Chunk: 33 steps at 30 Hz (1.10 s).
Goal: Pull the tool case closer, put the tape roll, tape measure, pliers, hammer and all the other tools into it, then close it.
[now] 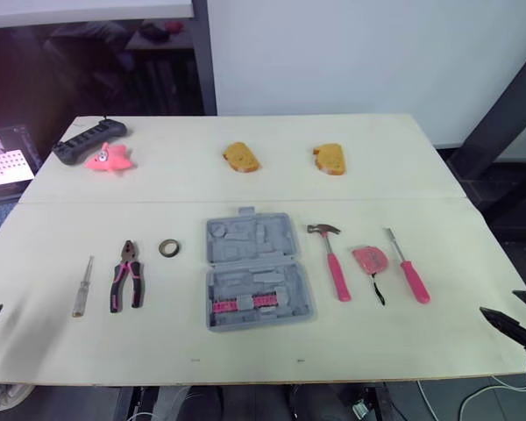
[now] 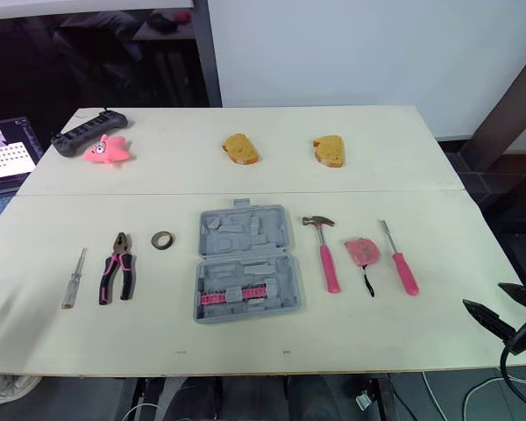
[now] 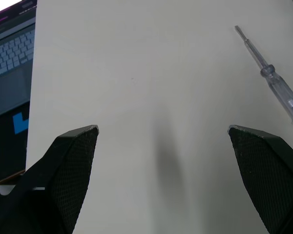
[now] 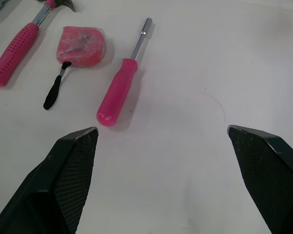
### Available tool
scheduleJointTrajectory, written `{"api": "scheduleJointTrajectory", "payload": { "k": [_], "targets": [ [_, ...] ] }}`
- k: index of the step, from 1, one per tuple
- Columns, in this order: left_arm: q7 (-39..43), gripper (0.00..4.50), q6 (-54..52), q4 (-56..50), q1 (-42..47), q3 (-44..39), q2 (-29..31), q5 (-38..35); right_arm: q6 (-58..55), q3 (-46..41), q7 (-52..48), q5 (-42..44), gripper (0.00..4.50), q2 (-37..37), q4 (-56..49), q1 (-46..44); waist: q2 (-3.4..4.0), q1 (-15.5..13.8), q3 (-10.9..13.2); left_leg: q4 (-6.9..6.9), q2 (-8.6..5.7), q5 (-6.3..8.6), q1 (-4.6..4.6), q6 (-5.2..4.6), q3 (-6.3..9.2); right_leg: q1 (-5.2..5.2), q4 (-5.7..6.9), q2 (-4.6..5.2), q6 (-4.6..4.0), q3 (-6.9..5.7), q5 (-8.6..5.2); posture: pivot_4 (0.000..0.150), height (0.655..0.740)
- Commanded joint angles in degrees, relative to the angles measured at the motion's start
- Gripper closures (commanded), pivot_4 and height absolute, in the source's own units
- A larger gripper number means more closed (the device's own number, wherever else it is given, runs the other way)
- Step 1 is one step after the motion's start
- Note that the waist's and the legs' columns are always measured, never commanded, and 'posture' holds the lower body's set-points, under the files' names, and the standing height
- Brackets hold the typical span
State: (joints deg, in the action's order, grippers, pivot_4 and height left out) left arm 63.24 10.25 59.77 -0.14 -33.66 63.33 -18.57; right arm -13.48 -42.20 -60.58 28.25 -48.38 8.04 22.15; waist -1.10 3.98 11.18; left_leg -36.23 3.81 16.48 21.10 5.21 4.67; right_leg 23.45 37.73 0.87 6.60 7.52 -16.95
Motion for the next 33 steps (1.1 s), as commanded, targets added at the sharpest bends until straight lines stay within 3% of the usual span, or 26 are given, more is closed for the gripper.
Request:
{"api": "scheduleJointTrajectory", "payload": {
  "k": [1, 13, 16, 18, 22, 23, 25, 27, 32, 33],
  "targets": [
    [0.32, 0.03, 0.71, -1.04, 0.02, 0.52, 1.15, 0.42, 0.12, -1.05, 0.06, 0.25, 0.00, -0.24, -1.88, 0.45, 0.00, 0.00, 0.00, 0.00, 0.00, 0.00, 0.00, 0.00, 0.00, 0.00, 0.00, 0.00, 0.00, 0.00, 0.00, 0.150, 0.7400],
    [0.78, 0.03, -0.28, -1.78, 1.62, 1.58, 0.94, 0.58, -1.61, -0.82, 1.07, 0.56, 0.00, -0.03, -3.48, 0.49, 0.00, -0.01, -0.01, 0.00, 0.00, 0.00, -0.01, 0.00, 0.00, 0.00, 0.03, 0.00, 0.07, 0.00, 0.04, 0.150, 0.7400],
    [1.43, 0.03, -1.38, -4.89, 2.46, 2.47, -0.12, 0.20, -4.87, 0.83, 2.47, 0.21, 0.00, -0.35, -8.75, 1.58, 0.02, -0.06, -0.01, -0.01, 0.00, 0.00, -0.01, 0.00, 0.00, 0.00, 0.05, 0.00, 0.07, 0.00, 0.04, 0.150, 0.7400],
    [1.55, 0.03, -3.23, -9.42, 2.45, 3.08, -1.72, -0.57, -8.27, 1.85, 3.28, 1.74, 0.00, -0.41, -15.06, 2.16, 0.05, -0.11, -0.02, -0.02, 0.00, 0.00, -0.02, 0.00, 0.00, 0.00, 0.12, 0.00, 0.07, 0.00, 0.03, 0.150, 0.7400],
    [-1.03, 0.03, -13.74, -32.89, 2.38, 7.02, -10.95, -5.91, -19.13, 9.60, 9.73, 8.11, 0.00, -0.62, -33.22, -3.14, 0.27, -0.16, -0.14, -0.08, 0.00, -0.01, -0.01, 0.01, 0.01, -0.02, 0.23, 0.01, 0.11, 0.01, 0.05, 0.150, 0.7400],
    [-2.59, 0.00, -16.31, -38.21, 2.60, 8.37, -13.22, -6.75, -20.12, 12.79, 11.33, 7.08, 0.26, -0.67, -35.25, -5.20, 0.25, -0.20, -0.15, -0.17, 0.00, -0.01, 0.02, 0.02, 0.01, -0.04, 0.30, 0.00, 0.12, 0.01, 0.05, 0.150, 0.7400],
    [-5.39, 0.54, -20.17, -45.16, 3.71, 10.71, -17.00, -7.63, -22.11, 18.71, 14.89, 4.89, 0.80, -0.06, -36.74, -10.21, 0.15, -0.20, -0.19, -0.31, 0.04, -0.01, 0.06, 0.02, 0.12, -0.03, 0.35, -0.06, 0.14, -0.03, 0.06, 0.150, 0.7400],
    [-6.64, 1.30, -22.45, -50.62, 4.06, 14.09, -19.73, -7.10, -23.41, 25.04, 17.43, 2.09, 1.79, 0.24, -37.37, -14.62, 0.16, -0.20, -0.18, -0.59, 0.04, 0.01, 0.19, -0.02, 0.17, -0.02, 0.36, -0.07, 0.14, -0.06, 0.07, 0.150, 0.7400],
    [-9.16, 4.14, -24.45, -53.56, 7.72, 24.23, -24.22, -1.70, -25.18, 41.58, 20.44, -5.20, 4.48, 2.54, -35.74, -26.94, 0.18, -0.18, -0.18, -0.82, -0.01, 0.09, 0.24, -0.16, 0.18, -0.04, 0.38, -0.04, 0.15, -0.07, 0.09, 0.150, 0.7400],
    [-9.32, 4.48, -24.75, -53.32, 8.20, 25.04, -24.58, -1.33, -25.18, 43.30, 20.58, -5.99, 4.50, 3.16, -35.15, -28.48, 0.18, -0.17, -0.18, -0.82, 0.00, 0.09, 0.25, -0.16, 0.20, -0.03, 0.38, -0.05, 0.15, -0.07, 0.08, 0.150, 0.7400]
  ]
}}
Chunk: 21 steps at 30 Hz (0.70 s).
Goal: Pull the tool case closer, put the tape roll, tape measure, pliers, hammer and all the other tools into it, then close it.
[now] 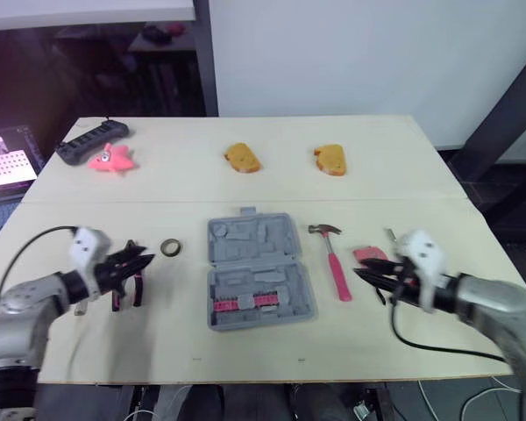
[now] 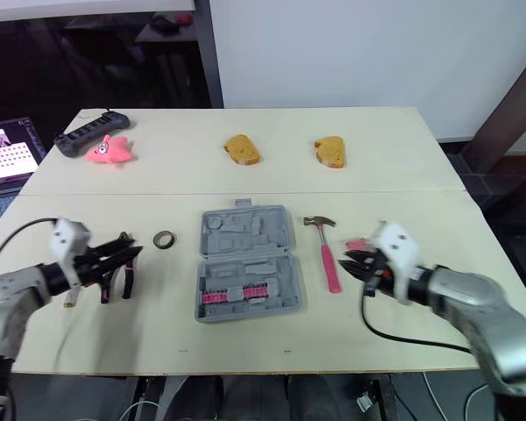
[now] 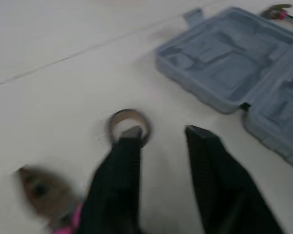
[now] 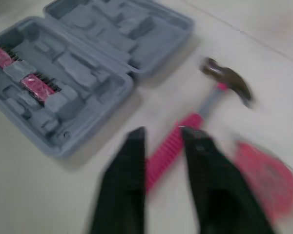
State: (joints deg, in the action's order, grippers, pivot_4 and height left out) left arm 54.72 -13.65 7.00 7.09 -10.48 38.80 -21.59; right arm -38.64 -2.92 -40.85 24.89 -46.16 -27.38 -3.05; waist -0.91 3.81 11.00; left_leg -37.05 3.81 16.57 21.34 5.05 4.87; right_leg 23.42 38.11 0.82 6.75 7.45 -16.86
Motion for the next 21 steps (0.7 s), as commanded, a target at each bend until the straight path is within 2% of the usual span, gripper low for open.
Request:
{"api": "scheduleJointTrajectory", "payload": {
  "k": [1, 6, 9, 15, 21],
  "targets": [
    [-1.07, 4.48, -0.47, -0.08, 1.49, 2.71, -0.43, 2.38, -0.45, 5.92, 1.42, -3.92, 4.50, 1.53, 1.35, -4.86, -0.01, 0.09, 0.00, 0.00, 0.00, 0.00, 0.00, 0.00, 0.03, 0.00, 0.00, -0.01, 0.00, -0.02, 0.00, 0.150, 0.7400],
    [-2.32, 4.48, 0.62, 3.10, 5.84, 9.57, -3.10, 7.81, -3.21, 17.84, 4.70, -14.71, 4.50, 4.76, 12.99, -16.72, 0.02, 0.07, 0.01, -0.06, -0.02, 0.00, 0.02, 0.00, 0.03, 0.00, 0.00, 0.01, -0.01, -0.03, 0.02, 0.150, 0.7400],
    [-2.91, 4.48, 0.91, 5.33, 7.79, 12.94, -4.72, 10.67, -3.50, 23.45, 2.28, -18.17, 4.50, 6.30, 17.49, -22.72, 0.02, 0.04, 0.01, -0.06, -0.02, 0.00, 0.04, 0.00, 0.04, 0.01, 0.00, 0.01, -0.01, -0.04, 0.02, 0.150, 0.7400],
    [-2.97, 4.48, 2.16, 7.64, 9.31, 18.44, -6.12, 15.52, -2.14, 29.46, 0.62, -24.07, 4.50, 8.86, 26.15, -28.07, 0.02, 0.08, 0.01, -0.04, -0.02, 0.05, 0.04, -0.09, 0.09, 0.03, 0.02, 0.02, -0.02, -0.10, 0.02, 0.150, 0.7400],
    [-1.47, 4.48, 2.03, 6.85, 9.78, 20.75, -7.51, 16.62, -0.14, 33.37, -0.74, -28.94, 4.50, 12.89, 32.78, -31.65, 0.08, 0.09, -0.08, -0.08, -0.03, 0.04, -0.07, -0.07, 0.10, -0.13, 0.04, 0.04, -0.01, -0.12, 0.04, 0.150, 0.7400]
  ]
}}
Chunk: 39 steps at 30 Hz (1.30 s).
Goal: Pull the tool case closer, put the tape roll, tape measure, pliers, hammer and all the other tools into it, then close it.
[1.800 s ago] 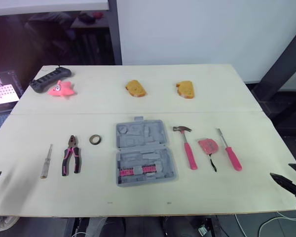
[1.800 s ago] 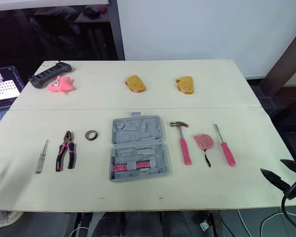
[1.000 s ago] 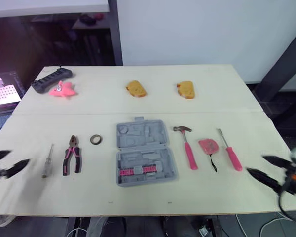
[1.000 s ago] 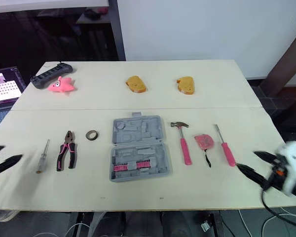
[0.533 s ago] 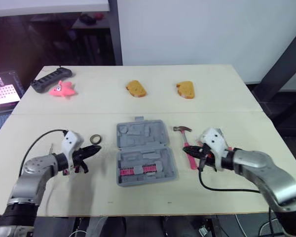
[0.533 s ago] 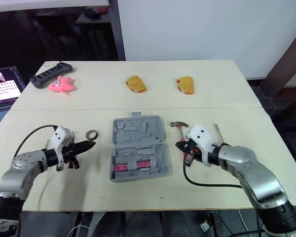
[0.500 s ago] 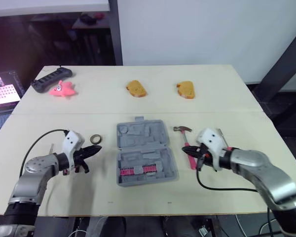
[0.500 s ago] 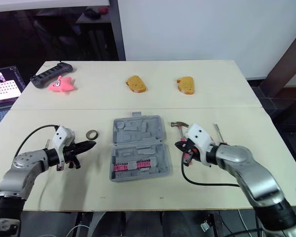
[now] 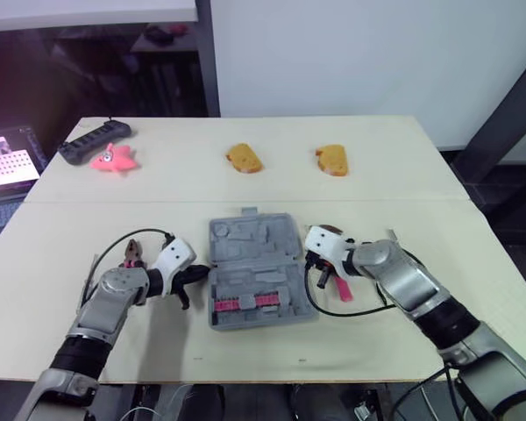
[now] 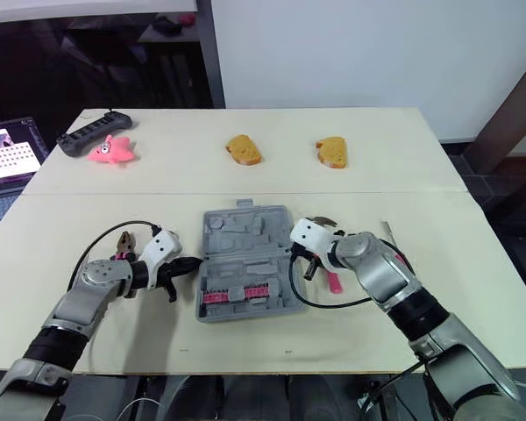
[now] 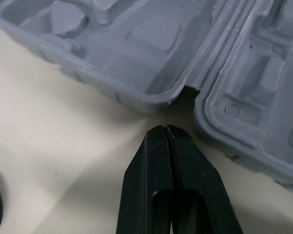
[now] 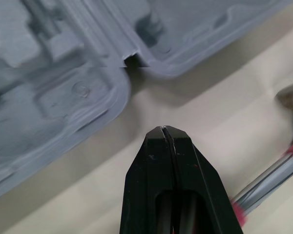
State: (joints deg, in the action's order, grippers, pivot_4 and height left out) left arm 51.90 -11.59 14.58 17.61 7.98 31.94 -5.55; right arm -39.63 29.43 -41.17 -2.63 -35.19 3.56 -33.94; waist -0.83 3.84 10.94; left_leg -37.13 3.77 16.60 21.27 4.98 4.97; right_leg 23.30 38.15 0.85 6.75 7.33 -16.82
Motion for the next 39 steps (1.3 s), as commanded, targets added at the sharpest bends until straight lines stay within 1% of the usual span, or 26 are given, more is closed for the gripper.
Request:
{"api": "scheduleJointTrajectory", "payload": {
  "k": [1, 3, 5, 9, 12, 15, 18, 22, 24, 28, 39],
  "targets": [
    [1.74, 4.48, -0.30, -1.07, -0.97, 2.33, -0.68, 0.38, 1.23, 1.10, -0.79, -1.80, 4.50, 2.47, 2.12, -0.95, 0.00, 0.10, -0.02, -0.01, 0.00, 0.00, -0.01, 0.00, 0.00, 0.00, 0.00, -0.01, 0.00, 0.00, 0.00, 0.150, 0.7400],
    [2.48, 4.48, -0.66, -1.59, -1.56, 2.52, -0.69, 0.10, 0.83, 1.79, -2.55, -2.00, 4.50, 3.54, 1.10, -1.01, 0.01, 0.12, -0.02, 0.00, 0.00, 0.00, -0.01, 0.00, 0.02, 0.00, 0.00, -0.01, 0.00, -0.01, 0.00, 0.150, 0.7400],
    [2.53, 4.48, -0.44, -1.47, -1.86, 2.56, -0.53, 0.47, -0.81, 2.83, -5.43, -1.68, 4.50, 3.38, -2.29, -0.06, 0.02, 0.13, -0.03, 0.01, 0.00, 0.00, 0.00, 0.00, 0.03, 0.00, 0.01, 0.00, 0.00, -0.02, 0.00, 0.150, 0.7400],
    [3.26, 4.48, -0.58, -2.27, -2.62, 2.11, 0.20, 0.23, -6.96, 4.58, -9.47, -0.63, 4.50, 1.19, -12.56, 3.52, 0.04, 0.09, -0.04, 0.03, 0.00, 0.01, 0.02, -0.01, 0.11, 0.00, 0.00, -0.01, 0.00, -0.08, -0.01, 0.150, 0.7400],
    [4.44, 4.48, -1.07, -4.27, -4.23, 2.07, 1.11, -0.29, -9.87, 4.83, -9.65, -0.55, 4.50, 1.18, -17.06, 5.33, 0.05, 0.31, -0.05, 0.04, 0.01, 0.01, 0.01, -0.02, 0.13, 0.00, 0.00, -0.02, -0.01, -0.09, -0.01, 0.150, 0.7400],
    [5.51, 4.48, -2.44, -7.91, -7.48, 1.32, 3.04, -1.37, -12.87, 4.83, -8.19, -0.47, 4.50, 3.09, -20.30, 6.71, 0.07, 0.40, -0.06, 0.08, 0.03, 0.02, -0.03, -0.03, 0.14, 0.01, 0.01, -0.05, -0.02, -0.09, -0.02, 0.150, 0.7400],
    [6.20, 4.48, -3.68, -11.07, -10.65, 0.23, 5.13, -2.36, -14.83, 5.24, -7.12, -0.67, 4.50, 4.38, -21.89, 7.48, 0.07, 0.42, -0.07, 0.09, 0.04, 0.02, -0.03, -0.04, 0.14, 0.02, 0.00, -0.06, -0.02, -0.09, -0.02, 0.150, 0.7400],
    [7.10, 4.48, -3.48, -13.73, -17.71, -2.14, 9.24, -3.09, -16.76, 6.66, -5.64, -1.10, 4.50, 5.61, -23.37, 9.00, 0.08, 0.65, -0.08, 0.12, 0.06, 0.04, -0.04, -0.06, 0.14, 0.05, 0.00, -0.07, -0.04, -0.08, -0.03, 0.150, 0.7400],
    [6.96, 4.48, -3.62, -14.30, -19.13, -2.88, 9.91, -3.68, -17.84, 7.04, -5.58, -0.79, 4.50, 5.55, -24.41, 9.40, 0.07, 0.53, -0.09, 0.13, 0.06, 0.04, -0.04, -0.06, 0.14, 0.05, 0.00, -0.06, -0.04, -0.08, -0.03, 0.150, 0.7400],
    [6.27, 4.48, -3.86, -14.79, -19.97, -3.46, 9.88, -4.30, -19.39, 7.31, -5.21, -0.59, 4.50, 5.07, -25.96, 9.87, 0.08, 0.30, -0.09, 0.11, 0.06, 0.04, -0.03, -0.06, 0.13, 0.04, -0.02, -0.06, -0.04, -0.07, -0.04, 0.150, 0.7400],
    [5.43, 4.48, -4.21, -15.42, -19.69, -1.90, 8.14, -4.33, -21.75, 7.33, -4.64, 0.04, 4.50, 4.31, -27.82, 9.77, 0.11, 0.13, -0.11, 0.11, 0.05, 0.04, -0.01, -0.06, 0.12, 0.04, -0.05, -0.05, -0.04, -0.07, -0.04, 0.150, 0.7400]
  ]
}}
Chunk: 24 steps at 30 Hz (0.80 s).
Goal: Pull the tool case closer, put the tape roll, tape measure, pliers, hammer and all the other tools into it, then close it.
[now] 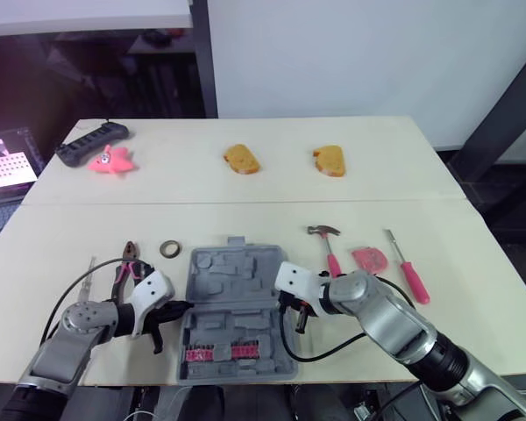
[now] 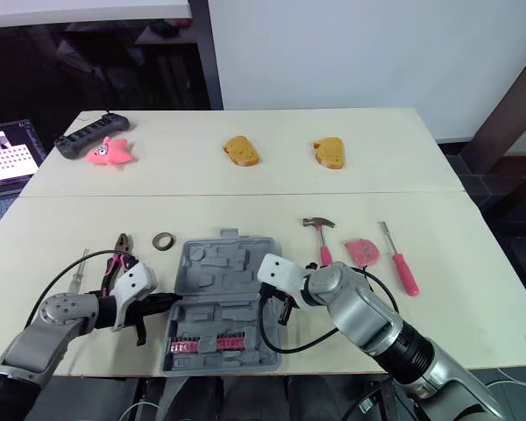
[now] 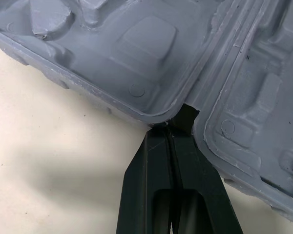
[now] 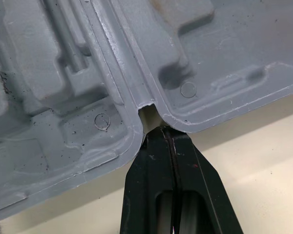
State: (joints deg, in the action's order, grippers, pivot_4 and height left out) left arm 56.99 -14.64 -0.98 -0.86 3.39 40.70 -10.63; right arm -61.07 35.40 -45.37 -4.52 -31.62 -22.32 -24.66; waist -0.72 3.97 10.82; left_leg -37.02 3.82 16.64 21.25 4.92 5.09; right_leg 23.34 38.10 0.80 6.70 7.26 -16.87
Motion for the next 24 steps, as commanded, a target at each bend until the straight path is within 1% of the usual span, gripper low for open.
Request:
{"api": "scheduleJointTrajectory", "payload": {
  "k": [1, 13, 24],
  "targets": [
    [0.38, 4.48, -1.14, 0.18, -1.22, 2.66, -0.61, 0.75, -0.43, 1.39, -0.40, 2.01, 4.50, 0.69, -2.01, 0.48, 0.00, 0.00, 0.00, 0.00, 0.00, 0.00, 0.00, 0.00, 0.00, 0.00, -0.01, 0.00, 0.00, 0.00, 0.00, 0.150, 0.7400],
    [1.07, 4.48, -0.95, 1.39, 0.07, 3.80, -1.17, 1.22, -2.44, 1.57, 0.23, 2.94, 4.50, 0.26, -2.64, 0.33, 0.04, -0.10, -0.03, 0.00, -0.02, 0.00, 0.02, 0.00, -0.01, 0.00, -0.03, 0.02, 0.00, 0.00, 0.00, 0.150, 0.7400],
    [1.40, 4.48, -2.37, -3.88, -5.44, 3.99, -0.56, 0.25, -8.38, 1.12, 0.32, 6.90, 4.50, -3.69, -9.74, 2.83, 0.06, -0.05, -0.04, 0.03, -0.01, 0.01, 0.07, 0.00, -0.02, 0.01, -0.13, 0.04, 0.01, 0.00, -0.02, 0.150, 0.7400]
  ]
}}
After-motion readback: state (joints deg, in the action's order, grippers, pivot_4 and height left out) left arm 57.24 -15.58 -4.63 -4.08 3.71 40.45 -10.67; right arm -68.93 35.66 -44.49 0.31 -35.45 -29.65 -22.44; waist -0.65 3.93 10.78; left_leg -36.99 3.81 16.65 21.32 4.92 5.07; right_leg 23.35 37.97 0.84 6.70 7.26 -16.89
